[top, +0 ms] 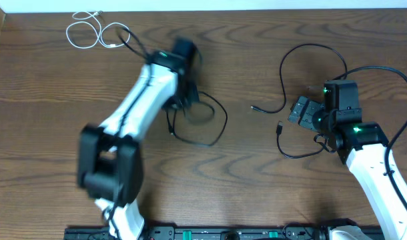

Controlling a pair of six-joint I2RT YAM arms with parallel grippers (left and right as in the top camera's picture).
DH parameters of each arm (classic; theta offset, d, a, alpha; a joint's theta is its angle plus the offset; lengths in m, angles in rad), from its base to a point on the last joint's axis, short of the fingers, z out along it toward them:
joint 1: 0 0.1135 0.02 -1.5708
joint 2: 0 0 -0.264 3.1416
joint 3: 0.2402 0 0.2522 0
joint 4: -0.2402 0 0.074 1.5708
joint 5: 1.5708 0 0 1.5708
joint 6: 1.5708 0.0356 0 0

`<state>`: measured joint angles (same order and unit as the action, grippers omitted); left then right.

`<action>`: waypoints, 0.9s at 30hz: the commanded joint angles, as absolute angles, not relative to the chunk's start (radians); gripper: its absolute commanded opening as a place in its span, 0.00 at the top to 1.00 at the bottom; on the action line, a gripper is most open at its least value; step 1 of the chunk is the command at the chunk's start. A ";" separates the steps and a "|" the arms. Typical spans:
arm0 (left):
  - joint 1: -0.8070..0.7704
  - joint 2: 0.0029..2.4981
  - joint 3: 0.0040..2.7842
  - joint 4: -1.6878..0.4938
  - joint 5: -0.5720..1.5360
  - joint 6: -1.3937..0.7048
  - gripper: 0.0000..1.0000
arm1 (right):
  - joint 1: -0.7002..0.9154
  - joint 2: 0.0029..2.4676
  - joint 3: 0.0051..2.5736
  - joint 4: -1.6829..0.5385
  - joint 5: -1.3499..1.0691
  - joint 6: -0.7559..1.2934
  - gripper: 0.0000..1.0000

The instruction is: Untangle cables

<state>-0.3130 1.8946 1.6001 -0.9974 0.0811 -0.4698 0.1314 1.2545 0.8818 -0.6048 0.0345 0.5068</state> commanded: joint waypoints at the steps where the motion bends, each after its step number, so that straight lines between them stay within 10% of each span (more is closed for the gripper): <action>1: -0.256 1.728 1.747 -0.950 0.075 -0.441 0.92 | 0.125 1.257 0.888 -0.603 0.046 0.493 0.01; 14: -0.132 1.420 1.825 -0.097 0.054 -0.441 0.93 | 0.125 1.257 0.888 -0.603 0.046 0.493 0.01; 22: -0.127 1.483 1.824 -0.406 0.037 -0.376 0.92 | 0.125 1.257 0.888 -0.603 0.046 0.492 0.01; 27: -0.127 1.628 1.824 -0.638 0.037 -0.321 0.47 | 0.125 1.257 0.888 -0.603 0.046 0.493 0.01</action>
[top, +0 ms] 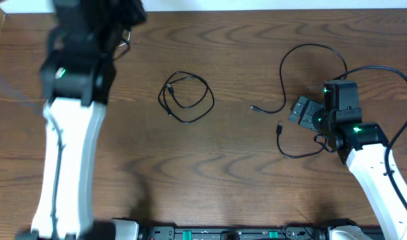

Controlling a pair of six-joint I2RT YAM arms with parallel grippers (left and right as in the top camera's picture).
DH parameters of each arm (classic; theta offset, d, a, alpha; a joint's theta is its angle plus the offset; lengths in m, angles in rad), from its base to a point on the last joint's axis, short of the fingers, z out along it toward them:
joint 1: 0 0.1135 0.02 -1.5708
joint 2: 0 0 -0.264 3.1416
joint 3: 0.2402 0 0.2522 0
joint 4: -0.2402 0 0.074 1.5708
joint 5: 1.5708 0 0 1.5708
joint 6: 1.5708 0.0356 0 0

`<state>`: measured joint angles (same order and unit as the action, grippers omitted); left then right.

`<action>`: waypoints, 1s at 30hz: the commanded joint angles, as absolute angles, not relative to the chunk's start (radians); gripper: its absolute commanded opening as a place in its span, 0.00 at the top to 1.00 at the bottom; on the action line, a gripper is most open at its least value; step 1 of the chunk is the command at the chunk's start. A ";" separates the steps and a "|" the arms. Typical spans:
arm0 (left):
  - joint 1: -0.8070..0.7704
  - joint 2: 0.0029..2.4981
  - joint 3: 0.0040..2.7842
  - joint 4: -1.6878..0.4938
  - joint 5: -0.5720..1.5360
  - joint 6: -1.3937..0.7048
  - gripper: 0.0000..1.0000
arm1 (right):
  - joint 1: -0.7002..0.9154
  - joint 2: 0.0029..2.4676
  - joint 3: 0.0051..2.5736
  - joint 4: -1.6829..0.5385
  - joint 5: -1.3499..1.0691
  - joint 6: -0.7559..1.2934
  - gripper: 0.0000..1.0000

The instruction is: Untangle cables

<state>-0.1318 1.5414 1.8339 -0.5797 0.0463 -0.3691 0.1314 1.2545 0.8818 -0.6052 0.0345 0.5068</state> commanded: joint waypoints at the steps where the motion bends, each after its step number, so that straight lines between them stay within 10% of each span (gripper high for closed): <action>1: -0.127 1.676 1.824 -0.684 0.036 -0.321 0.38 | 0.125 1.257 0.888 -0.603 0.046 0.493 0.01; 21: -0.229 2.213 1.823 -1.050 0.097 -0.334 0.30 | 0.125 1.257 0.888 -0.603 0.046 0.493 0.01; 30: -0.250 2.333 1.821 -1.065 0.097 -0.405 0.42 | 0.125 1.257 0.888 -0.603 0.046 0.493 0.01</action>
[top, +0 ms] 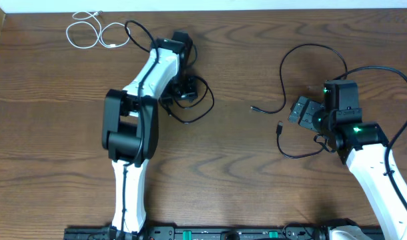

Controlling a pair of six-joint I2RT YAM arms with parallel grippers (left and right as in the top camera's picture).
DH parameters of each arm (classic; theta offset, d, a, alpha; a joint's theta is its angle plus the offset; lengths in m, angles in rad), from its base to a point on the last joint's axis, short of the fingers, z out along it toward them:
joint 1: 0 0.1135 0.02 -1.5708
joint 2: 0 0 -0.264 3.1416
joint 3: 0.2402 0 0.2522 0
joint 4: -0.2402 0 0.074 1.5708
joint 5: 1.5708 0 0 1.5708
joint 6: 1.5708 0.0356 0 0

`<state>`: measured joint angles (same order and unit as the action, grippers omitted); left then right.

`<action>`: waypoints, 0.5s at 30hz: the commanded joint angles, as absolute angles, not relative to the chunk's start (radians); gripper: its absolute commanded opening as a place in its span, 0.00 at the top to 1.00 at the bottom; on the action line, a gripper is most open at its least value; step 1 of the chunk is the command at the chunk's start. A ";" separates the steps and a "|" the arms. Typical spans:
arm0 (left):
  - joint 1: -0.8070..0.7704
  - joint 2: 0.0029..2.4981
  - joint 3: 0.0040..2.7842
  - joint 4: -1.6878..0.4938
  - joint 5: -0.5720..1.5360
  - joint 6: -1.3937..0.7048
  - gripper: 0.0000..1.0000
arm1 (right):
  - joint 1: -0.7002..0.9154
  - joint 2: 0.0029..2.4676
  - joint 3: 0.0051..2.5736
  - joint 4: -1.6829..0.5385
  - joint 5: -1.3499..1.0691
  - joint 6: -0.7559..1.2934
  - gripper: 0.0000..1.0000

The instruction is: Untangle cables

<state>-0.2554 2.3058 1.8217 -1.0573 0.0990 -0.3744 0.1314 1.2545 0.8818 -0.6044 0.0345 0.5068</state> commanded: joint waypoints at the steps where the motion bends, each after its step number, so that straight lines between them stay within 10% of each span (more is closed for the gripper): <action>1: -0.250 2.336 1.821 -1.065 0.097 -0.405 0.43 | 0.125 1.257 0.888 -0.603 0.046 0.493 0.01; 6: -0.250 2.339 1.821 -1.058 0.093 -0.401 0.48 | 0.125 1.257 0.888 -0.603 0.046 0.493 0.01; 15: -0.222 2.339 1.795 -1.034 0.093 -0.400 0.93 | 0.125 1.257 0.888 -0.603 0.046 0.493 0.01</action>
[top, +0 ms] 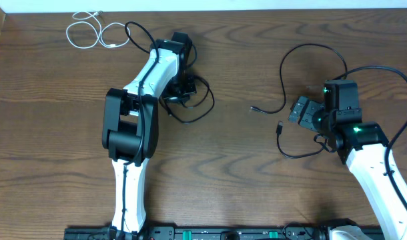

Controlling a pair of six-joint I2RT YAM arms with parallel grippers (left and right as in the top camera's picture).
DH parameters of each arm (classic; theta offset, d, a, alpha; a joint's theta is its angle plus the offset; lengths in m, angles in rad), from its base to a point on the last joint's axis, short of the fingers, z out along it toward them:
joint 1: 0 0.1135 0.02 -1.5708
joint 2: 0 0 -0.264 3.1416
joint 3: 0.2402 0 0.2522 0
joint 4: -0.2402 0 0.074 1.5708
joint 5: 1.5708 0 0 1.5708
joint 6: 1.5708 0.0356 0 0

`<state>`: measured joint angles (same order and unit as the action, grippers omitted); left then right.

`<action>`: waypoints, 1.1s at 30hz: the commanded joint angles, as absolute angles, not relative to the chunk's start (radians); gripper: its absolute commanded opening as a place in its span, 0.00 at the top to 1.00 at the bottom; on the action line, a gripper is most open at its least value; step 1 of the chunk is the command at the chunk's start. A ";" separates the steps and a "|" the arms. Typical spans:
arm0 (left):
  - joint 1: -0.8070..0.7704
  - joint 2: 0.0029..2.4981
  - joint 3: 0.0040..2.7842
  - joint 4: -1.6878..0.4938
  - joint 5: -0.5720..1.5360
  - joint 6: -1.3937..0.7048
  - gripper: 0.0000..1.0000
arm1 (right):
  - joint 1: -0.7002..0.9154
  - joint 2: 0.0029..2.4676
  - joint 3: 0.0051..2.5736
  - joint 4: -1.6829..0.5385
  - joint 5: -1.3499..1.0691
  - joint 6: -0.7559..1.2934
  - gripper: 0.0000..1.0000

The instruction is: Untangle cables

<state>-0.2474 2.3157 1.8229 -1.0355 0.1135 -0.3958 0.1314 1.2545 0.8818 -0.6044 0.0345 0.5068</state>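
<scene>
A black cable (202, 107) lies in a small coil at the table's centre left. My left gripper (183, 87) is down on the coil's upper left part; the overhead view does not show its jaws. A second black cable (284, 75) loops around the right side, with both plug ends (255, 107) lying loose on the wood. My right gripper (301, 111) hovers between those ends, and its fingers are too dark to read. A thin white cable (91, 31) lies coiled at the far left back.
The left arm's elbow (127, 127) stands over the left middle of the table. The right arm's own black lead (397, 80) arcs along the right edge. A rail with connectors (210, 233) runs along the front edge.
The left gripper stays on the black coil, and the coil's left side has shifted slightly beside it. The right arm and its cable have not moved.
At first the left gripper was on the black cable, which spread in a wide loop. Then the arm was raised at the far left and the cable lay free in a tighter coil. After that the gripper was back on the coil, where it remains.
</scene>
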 commanded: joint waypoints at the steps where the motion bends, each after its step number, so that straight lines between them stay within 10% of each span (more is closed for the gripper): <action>1: -0.217 2.339 1.795 -1.034 0.093 -0.395 0.93 | 0.125 1.257 0.888 -0.603 0.046 0.492 0.01; 23: 0.034 1.971 1.858 -1.077 -0.065 -0.286 0.93 | 0.125 1.257 0.888 -0.603 0.046 0.493 0.01; 27: 0.035 1.984 1.804 -1.098 0.097 -0.295 0.53 | 0.125 1.257 0.888 -0.603 0.046 0.493 0.01; 33: -0.004 2.009 1.646 -1.049 0.154 -0.379 0.45 | 0.125 1.257 0.888 -0.603 0.046 0.493 0.01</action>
<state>0.0216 1.9831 1.7275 -1.0809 0.0971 -0.3237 0.1314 1.2545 0.8818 -0.6048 0.0345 0.5068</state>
